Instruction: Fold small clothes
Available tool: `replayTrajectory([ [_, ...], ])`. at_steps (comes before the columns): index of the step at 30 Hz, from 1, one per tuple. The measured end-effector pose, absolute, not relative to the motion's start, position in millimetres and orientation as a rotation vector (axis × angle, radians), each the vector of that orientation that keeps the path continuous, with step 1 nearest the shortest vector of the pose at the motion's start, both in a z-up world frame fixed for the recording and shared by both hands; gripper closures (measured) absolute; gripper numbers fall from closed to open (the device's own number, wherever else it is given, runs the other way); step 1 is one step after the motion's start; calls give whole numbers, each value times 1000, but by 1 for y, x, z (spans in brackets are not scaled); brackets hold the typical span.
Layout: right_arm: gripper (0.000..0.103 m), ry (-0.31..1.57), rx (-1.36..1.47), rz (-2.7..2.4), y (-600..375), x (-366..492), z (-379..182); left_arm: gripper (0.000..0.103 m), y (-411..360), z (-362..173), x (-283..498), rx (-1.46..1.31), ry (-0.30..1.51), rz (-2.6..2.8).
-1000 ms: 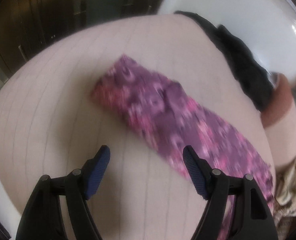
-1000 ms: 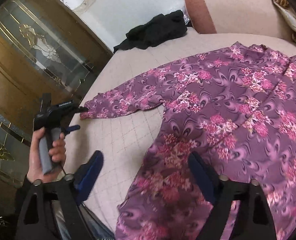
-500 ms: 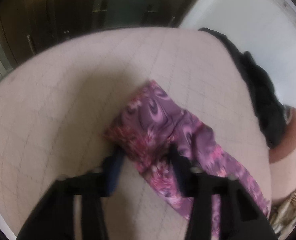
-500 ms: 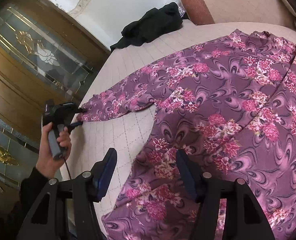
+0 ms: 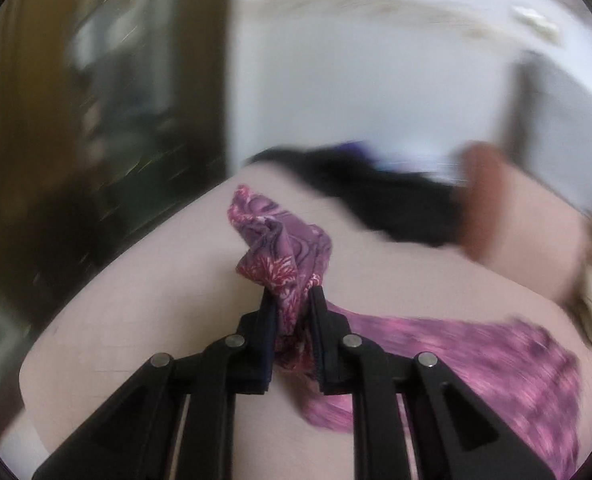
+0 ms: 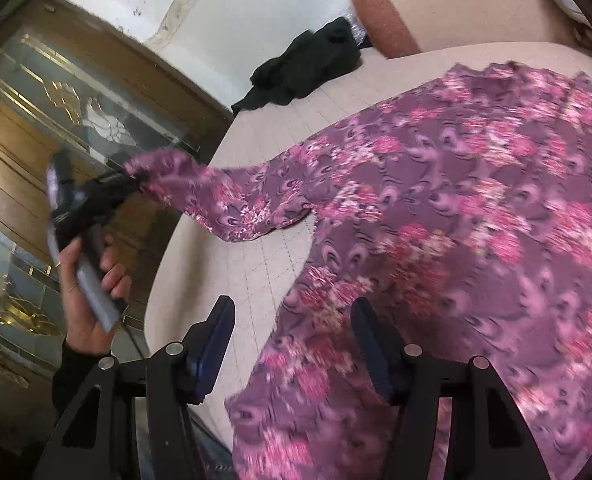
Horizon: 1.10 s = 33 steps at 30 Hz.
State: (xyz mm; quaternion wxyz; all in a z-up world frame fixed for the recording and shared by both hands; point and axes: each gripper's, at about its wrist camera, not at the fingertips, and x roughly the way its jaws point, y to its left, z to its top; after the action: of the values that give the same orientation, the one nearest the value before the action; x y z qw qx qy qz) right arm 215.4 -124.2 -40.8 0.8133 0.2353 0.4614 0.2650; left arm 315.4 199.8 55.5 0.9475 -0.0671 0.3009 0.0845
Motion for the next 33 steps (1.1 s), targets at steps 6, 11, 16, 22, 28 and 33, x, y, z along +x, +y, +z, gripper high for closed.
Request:
replayTrajectory([
  [6,37,962,570,474,-196,172,-41,88,58,69,234,101,543,-130],
  [11,37,899,757,368,-266,150,-56,87,-42,18,183,220,625,-356],
  [16,37,920,837,310,-300,167,-80,87,-104,-66,159,386,800,-509],
  [22,15,922,1043,434,-313,175,-99,38,-111,-65,132,362,778,-698],
  [28,16,1006,1005,393,-304,177,-104,16,-57,-31,183,182,771,-592],
  [33,42,1128,879,420,-270,178,-111,16,15,-49,248,-48,942,-301],
])
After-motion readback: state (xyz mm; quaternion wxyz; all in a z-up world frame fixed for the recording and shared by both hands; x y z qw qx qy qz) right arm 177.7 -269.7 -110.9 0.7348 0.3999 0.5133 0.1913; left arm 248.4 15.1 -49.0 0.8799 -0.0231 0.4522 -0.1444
